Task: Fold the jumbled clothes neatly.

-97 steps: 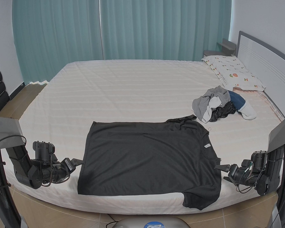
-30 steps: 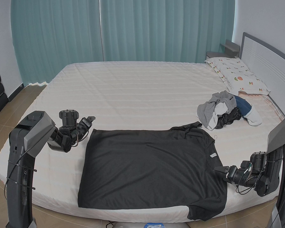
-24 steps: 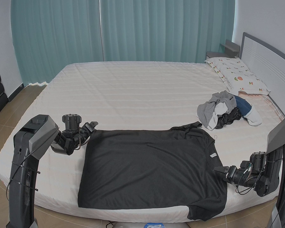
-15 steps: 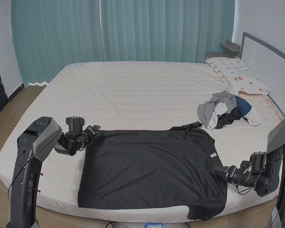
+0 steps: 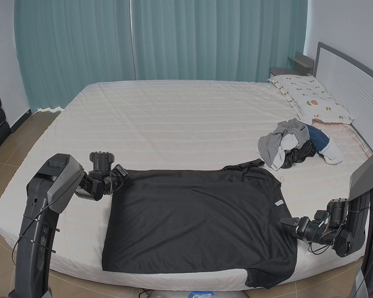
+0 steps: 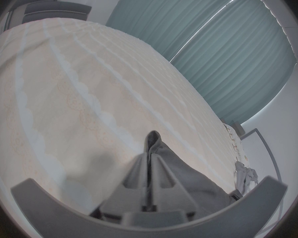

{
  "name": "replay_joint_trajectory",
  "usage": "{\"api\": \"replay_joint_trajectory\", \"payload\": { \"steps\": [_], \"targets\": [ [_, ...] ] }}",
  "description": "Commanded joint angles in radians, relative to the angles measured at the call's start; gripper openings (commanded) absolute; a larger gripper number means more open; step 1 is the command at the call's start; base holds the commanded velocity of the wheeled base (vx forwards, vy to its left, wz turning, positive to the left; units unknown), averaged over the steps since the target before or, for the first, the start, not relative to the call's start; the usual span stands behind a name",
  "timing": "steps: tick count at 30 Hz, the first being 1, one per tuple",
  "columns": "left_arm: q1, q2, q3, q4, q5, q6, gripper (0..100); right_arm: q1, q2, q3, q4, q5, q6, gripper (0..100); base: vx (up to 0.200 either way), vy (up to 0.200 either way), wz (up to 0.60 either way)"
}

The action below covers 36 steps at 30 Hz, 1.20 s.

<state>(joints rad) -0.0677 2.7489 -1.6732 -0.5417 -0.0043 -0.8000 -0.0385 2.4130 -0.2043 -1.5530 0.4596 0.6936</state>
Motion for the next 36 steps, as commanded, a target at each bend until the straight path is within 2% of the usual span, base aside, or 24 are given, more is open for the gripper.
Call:
{"api": "replay_joint_trajectory", "payload": {
  "steps": [1, 5, 22, 36],
  "targets": [
    [0.003, 0.02, -0.037, -0.001, 0.063, -0.002, 0, 0.0, 0.002, 0.0, -0.009, 0.001, 0.0, 100, 0.0, 0.0, 0.0],
    [0.008, 0.021, -0.049, -0.006, 0.11, -0.008, 0, 0.0, 0.002, 0.0, -0.009, 0.001, 0.0, 100, 0.0, 0.0, 0.0],
    [0.023, 0.031, -0.071, -0.02, 0.161, -0.008, 0, 0.0, 0.002, 0.0, -0.009, 0.001, 0.0, 100, 0.0, 0.0, 0.0],
    [0.045, 0.031, -0.085, -0.018, 0.164, -0.013, 0, 0.0, 0.002, 0.0, -0.009, 0.001, 0.0, 100, 0.0, 0.0, 0.0]
  ]
}}
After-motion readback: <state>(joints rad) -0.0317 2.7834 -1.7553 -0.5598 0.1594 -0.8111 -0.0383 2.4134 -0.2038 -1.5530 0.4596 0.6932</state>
